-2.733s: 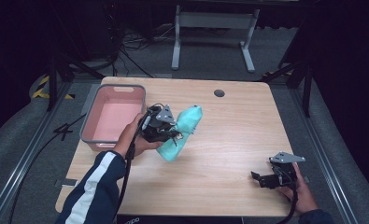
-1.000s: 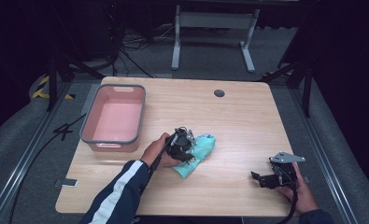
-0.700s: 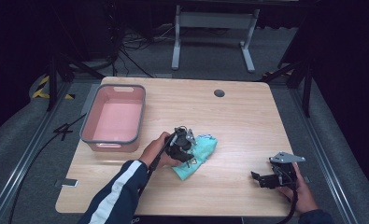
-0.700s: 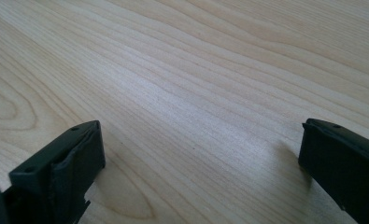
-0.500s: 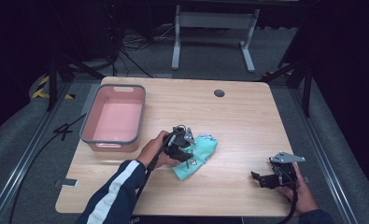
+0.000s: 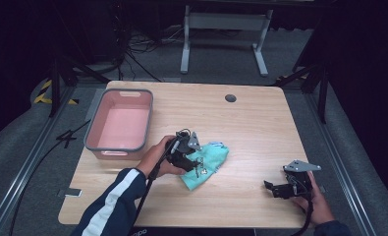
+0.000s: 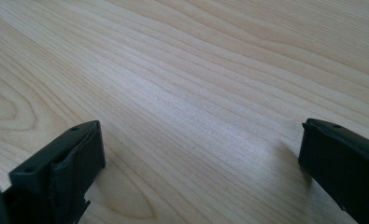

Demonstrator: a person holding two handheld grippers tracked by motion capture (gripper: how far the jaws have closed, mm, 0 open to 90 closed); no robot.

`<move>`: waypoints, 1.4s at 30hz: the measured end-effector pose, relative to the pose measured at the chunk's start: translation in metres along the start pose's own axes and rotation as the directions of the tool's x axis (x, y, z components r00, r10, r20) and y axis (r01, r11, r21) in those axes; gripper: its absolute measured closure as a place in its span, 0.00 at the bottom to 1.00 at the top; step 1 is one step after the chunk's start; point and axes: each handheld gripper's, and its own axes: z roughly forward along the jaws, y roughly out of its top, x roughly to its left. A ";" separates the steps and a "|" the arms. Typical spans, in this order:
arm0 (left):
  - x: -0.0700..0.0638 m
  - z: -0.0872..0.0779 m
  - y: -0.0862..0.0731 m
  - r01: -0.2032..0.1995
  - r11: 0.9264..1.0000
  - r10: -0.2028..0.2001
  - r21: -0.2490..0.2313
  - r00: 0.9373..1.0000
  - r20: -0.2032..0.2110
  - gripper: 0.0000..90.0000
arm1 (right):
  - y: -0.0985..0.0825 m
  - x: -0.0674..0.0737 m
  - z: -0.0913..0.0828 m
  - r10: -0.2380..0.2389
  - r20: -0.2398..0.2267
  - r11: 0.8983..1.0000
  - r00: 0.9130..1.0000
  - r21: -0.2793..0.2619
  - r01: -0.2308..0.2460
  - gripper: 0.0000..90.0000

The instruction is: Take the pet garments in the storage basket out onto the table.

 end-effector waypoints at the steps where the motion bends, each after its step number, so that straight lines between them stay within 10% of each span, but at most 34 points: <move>1: -0.001 -0.002 -0.001 -0.009 1.000 0.009 0.001 1.000 -0.003 0.46 | 0.000 0.000 0.000 -0.001 0.000 1.000 1.000 0.000 0.001 0.01; 42: -0.015 -0.041 -0.068 -0.046 0.999 0.046 0.019 0.999 -0.014 0.21 | 0.000 0.000 0.000 0.000 0.001 1.000 1.000 0.000 0.000 0.01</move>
